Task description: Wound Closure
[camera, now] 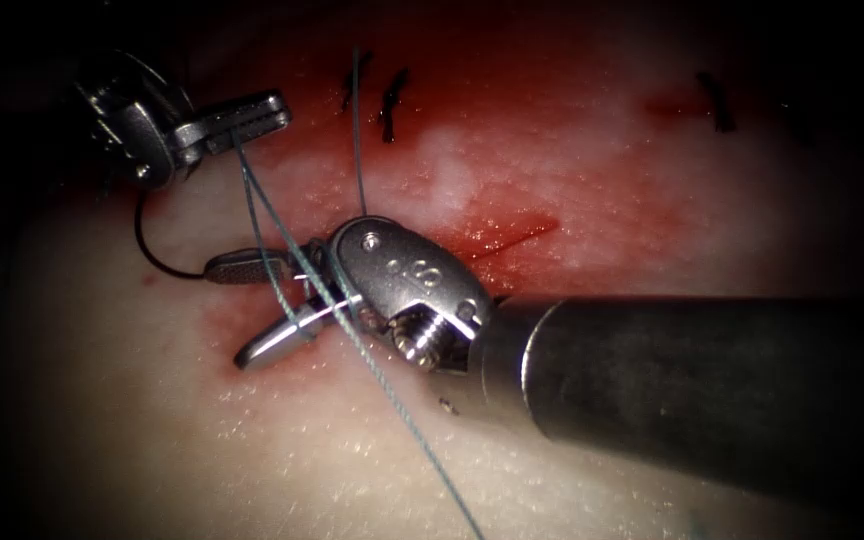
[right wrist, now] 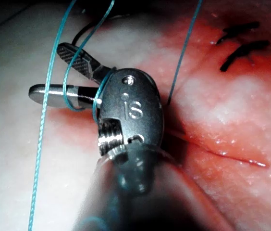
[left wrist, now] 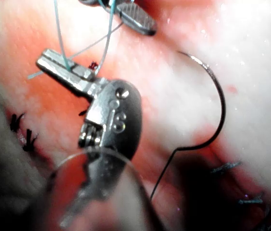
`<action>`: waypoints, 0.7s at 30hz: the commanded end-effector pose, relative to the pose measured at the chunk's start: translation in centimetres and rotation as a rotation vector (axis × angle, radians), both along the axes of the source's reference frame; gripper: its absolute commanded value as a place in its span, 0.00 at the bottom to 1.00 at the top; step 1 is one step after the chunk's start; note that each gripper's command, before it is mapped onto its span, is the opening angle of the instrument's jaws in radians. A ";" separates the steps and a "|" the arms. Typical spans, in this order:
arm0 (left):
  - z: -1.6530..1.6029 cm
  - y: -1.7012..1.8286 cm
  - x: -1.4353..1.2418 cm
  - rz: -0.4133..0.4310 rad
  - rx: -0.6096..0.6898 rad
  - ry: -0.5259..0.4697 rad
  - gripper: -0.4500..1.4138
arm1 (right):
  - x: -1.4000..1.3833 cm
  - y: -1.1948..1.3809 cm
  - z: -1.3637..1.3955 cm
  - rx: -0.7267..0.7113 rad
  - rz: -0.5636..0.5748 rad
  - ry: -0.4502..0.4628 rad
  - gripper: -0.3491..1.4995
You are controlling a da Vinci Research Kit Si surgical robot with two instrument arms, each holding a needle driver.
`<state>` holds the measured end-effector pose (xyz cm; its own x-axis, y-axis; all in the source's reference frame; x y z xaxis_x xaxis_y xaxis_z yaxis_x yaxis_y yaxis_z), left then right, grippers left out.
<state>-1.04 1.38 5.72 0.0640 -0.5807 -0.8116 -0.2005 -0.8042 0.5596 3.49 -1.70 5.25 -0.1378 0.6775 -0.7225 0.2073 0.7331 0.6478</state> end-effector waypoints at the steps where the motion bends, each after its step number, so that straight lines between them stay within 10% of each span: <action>1: 0.08 0.04 -0.04 -0.005 0.002 0.029 0.00 | 0.09 -0.01 0.00 0.005 -0.001 0.024 0.75; 21: 0.42 -0.27 0.15 -0.008 0.008 0.078 0.00 | -0.21 0.30 -0.07 0.096 0.174 0.122 0.79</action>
<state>-0.84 1.06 6.07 -0.0042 -0.5718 -0.8204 -0.1634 -0.8090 0.5647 3.22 -1.39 5.12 -0.3408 0.7000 -0.6276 0.1594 0.7009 0.6952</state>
